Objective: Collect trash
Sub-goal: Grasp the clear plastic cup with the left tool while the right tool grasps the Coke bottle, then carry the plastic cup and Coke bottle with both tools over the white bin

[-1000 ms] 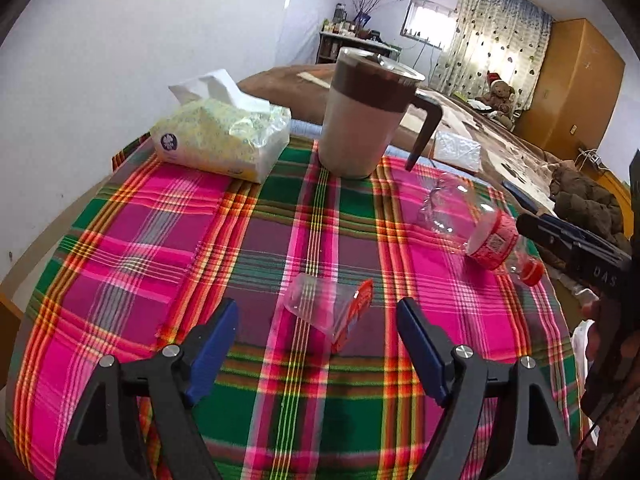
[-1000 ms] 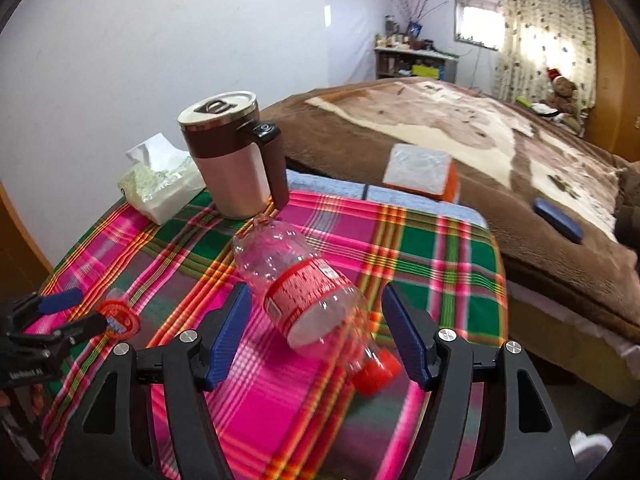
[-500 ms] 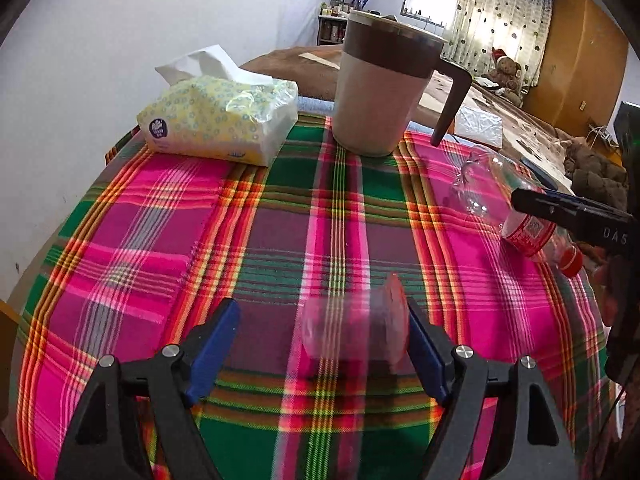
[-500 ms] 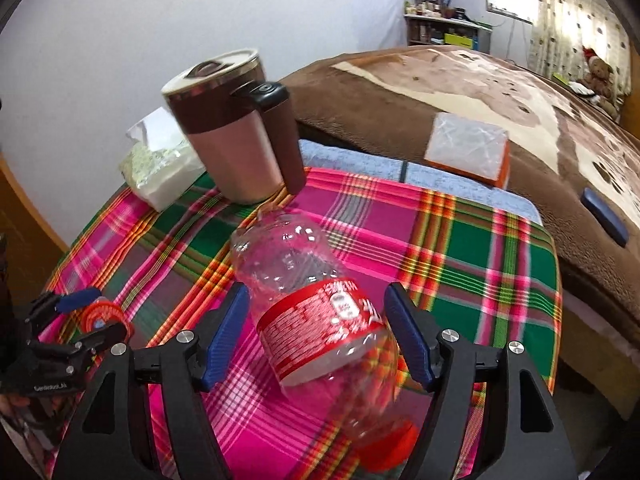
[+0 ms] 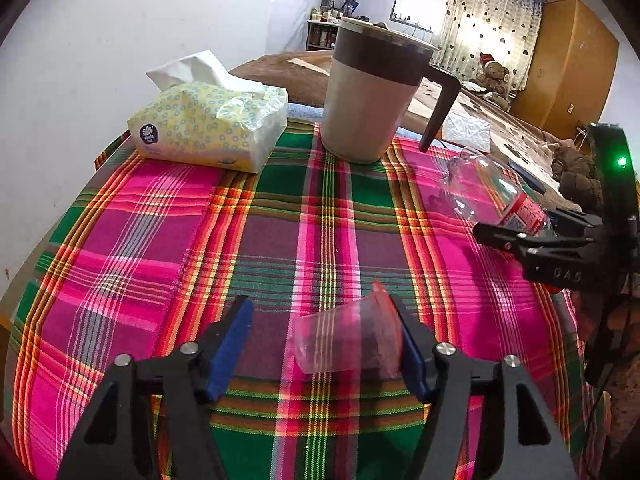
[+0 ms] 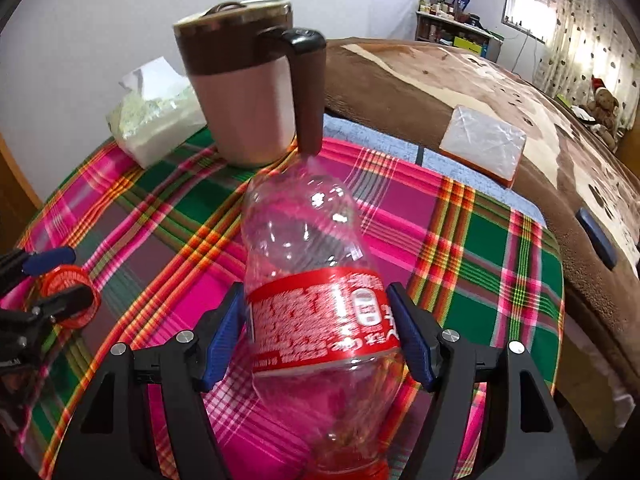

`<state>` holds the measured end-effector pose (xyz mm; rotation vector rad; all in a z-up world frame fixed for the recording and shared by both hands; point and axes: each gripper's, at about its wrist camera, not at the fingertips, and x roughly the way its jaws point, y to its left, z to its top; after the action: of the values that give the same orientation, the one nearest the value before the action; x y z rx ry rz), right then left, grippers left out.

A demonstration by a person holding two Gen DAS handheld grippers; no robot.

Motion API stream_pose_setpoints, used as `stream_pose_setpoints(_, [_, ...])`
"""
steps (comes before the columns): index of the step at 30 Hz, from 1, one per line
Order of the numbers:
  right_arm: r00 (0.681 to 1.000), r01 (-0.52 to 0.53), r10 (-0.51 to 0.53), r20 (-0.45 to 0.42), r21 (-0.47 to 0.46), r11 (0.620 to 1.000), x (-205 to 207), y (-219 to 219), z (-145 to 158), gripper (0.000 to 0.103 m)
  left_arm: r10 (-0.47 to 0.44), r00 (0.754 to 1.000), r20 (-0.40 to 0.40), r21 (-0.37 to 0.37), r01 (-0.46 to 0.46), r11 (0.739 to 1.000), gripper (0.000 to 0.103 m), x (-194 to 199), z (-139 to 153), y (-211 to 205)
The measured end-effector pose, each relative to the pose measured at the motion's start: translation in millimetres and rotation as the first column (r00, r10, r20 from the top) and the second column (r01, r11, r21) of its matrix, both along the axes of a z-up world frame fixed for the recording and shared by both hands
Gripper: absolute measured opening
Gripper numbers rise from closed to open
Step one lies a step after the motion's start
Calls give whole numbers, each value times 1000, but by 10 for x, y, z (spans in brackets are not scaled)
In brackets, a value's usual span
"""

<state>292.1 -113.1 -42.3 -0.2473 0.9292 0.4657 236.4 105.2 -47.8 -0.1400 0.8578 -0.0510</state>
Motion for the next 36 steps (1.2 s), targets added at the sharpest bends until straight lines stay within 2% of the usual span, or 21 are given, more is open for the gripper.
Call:
stream_pose_setpoints(6, [1000,29,-28,-6,24,999,-25,-10,10,71,-13,1000,6,12,13,1000,49,7,16,-45])
stream_pose_setpoints(8, [999,39,-39,3,25,999,-52,-13,17,68,-15,1000,10,15,15,1000,46,1,31,-61])
stream_pose_setpoints(24, [996,74,-79,39,119,990,-317,-161,134,67,-35,997,71,33,32,999,46,-195,238,-170])
stream_pose_setpoints(36, [986,122,-142,86,207,971,-779,-512,374,67,-112,984,138,48,106,993,46,-497,515,-516])
